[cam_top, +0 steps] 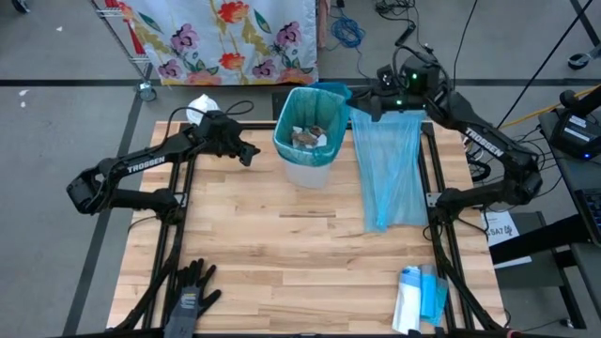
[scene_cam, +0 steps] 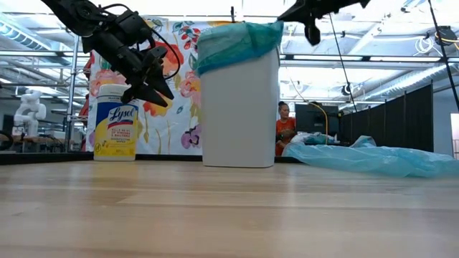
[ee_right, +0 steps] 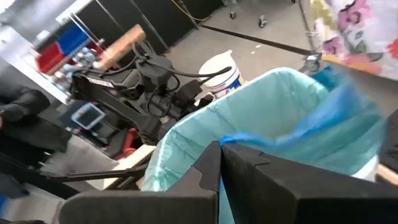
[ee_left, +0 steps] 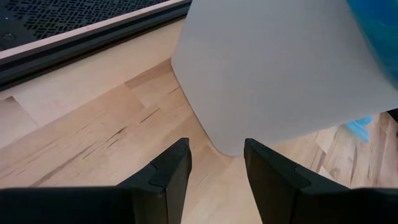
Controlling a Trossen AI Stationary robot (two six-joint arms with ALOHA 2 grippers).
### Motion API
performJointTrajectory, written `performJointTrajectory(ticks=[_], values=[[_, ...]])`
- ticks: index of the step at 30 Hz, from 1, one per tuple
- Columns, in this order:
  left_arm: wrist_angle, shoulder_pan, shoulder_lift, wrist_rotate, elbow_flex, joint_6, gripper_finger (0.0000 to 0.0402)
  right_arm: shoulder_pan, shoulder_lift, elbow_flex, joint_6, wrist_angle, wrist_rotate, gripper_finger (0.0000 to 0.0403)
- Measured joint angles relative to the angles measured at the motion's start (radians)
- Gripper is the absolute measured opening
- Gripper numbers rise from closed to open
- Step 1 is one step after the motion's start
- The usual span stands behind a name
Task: Place trash/remove bag and relplace
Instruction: Remove the trash bag from the trash bin
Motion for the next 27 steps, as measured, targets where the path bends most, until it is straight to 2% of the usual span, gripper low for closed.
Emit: performJointTrajectory(ticks=[4, 10, 16, 24, 27], values=[[0.001, 0.0, 0.0, 0.0, 0.0, 0.007, 0.0153, 0.029, 0.002, 0.072, -0.033, -0.065, 0.028, 0.0], [0.008, 0.0, 0.0, 0.0, 0.0, 0.006, 0.0153, 0.082, 0.003, 0.085, -0.035, 0.005, 0.026, 0.0], [0.034, 0.0, 0.0, 0.0, 0.0, -0.001, 0.0153, 0.102, 0.004, 0.084, -0.053, 0.143, 0.025, 0.0], [0.05, 0.0, 0.0, 0.0, 0.0, -0.002, 0.0153, 0.101, 0.003, 0.085, -0.024, 0.417, 0.023, 0.0], [0.05, 0.0, 0.0, 0.0, 0.0, -0.002, 0.0153, 0.101, 0.002, 0.086, 0.005, 0.44, 0.022, 0.0]])
